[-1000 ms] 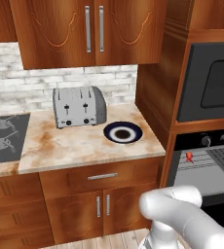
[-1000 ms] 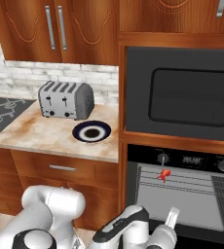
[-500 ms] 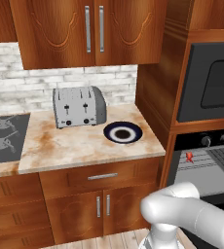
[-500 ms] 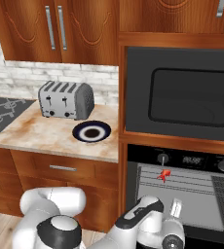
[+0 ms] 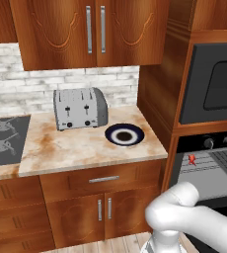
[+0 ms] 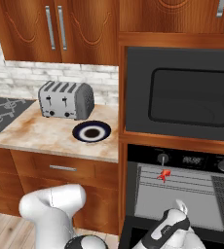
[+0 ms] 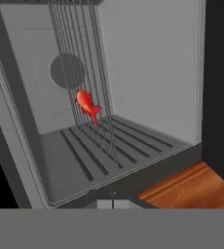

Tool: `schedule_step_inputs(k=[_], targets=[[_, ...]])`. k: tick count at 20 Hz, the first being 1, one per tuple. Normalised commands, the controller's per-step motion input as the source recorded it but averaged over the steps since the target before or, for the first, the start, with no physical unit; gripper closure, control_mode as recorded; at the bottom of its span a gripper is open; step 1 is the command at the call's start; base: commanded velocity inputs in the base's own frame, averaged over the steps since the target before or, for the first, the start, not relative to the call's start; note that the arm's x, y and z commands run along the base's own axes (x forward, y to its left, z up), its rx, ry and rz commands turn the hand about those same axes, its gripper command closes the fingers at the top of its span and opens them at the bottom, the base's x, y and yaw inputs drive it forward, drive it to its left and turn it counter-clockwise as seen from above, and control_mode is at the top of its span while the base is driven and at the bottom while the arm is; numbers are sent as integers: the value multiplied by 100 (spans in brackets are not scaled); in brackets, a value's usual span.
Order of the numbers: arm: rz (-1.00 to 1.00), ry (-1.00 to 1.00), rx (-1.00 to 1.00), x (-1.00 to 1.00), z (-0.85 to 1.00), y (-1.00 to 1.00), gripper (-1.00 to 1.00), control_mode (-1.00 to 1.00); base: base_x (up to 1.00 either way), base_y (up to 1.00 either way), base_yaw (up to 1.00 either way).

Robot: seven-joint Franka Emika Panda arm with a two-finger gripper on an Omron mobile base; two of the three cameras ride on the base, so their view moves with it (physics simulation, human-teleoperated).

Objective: Take the fish from the oven and place it on the plate on the counter.

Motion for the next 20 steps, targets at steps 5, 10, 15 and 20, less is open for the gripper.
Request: schedule_step_inputs(k=[5, 10, 15, 20], targets=[[6, 0, 0, 43, 17, -2, -100, -100, 0, 0, 0], [2, -5, 4, 67, -28, -11, -100, -100, 0, 0, 0], [3, -24, 15, 46, -31, -1, -100, -100, 0, 0, 0], [3, -30, 21, 46, -2, -13, -100, -100, 0, 0, 0]])
